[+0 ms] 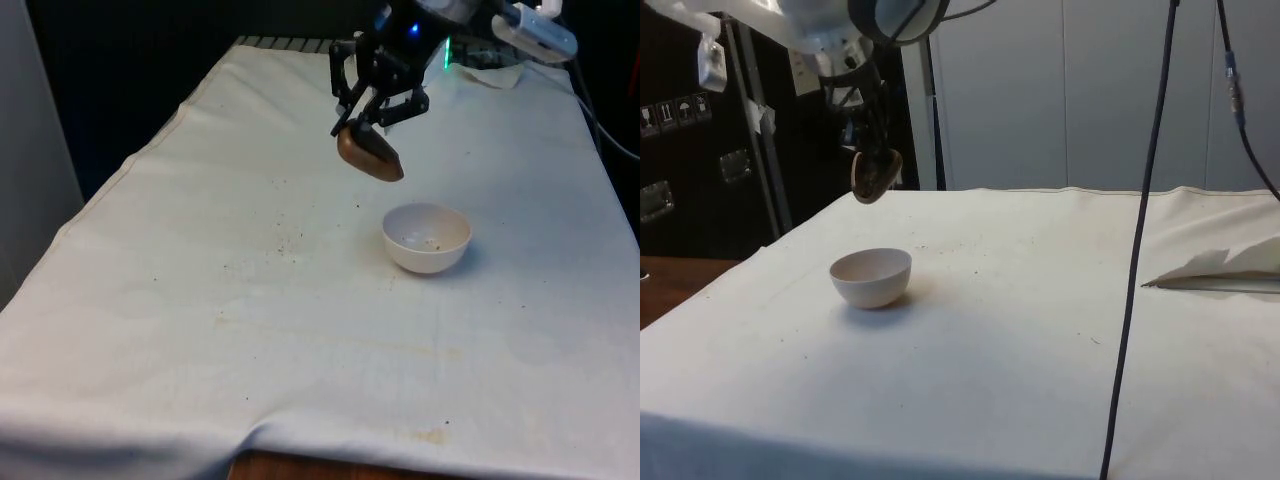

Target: Pour the coffee beans from the cup into the bowl.

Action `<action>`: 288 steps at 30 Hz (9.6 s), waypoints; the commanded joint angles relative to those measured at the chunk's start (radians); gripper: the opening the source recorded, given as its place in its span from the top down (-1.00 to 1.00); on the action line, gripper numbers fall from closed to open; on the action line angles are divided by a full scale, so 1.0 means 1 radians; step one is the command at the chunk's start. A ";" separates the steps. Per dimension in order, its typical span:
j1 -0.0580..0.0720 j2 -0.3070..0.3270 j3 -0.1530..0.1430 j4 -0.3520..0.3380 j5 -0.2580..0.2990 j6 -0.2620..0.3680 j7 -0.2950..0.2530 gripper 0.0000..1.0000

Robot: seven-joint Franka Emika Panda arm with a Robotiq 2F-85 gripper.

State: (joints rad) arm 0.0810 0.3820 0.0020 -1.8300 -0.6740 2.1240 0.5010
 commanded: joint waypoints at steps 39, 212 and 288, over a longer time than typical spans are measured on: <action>0.007 0.050 0.124 -0.013 -0.266 -0.082 0.126 0.98; 0.010 0.169 0.418 -0.245 -1.156 -0.641 0.424 0.98; 0.005 0.244 0.487 -0.250 -1.279 -0.911 0.418 0.98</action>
State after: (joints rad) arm 0.0850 0.6260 0.4890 -2.0800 -1.9520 1.2130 0.9210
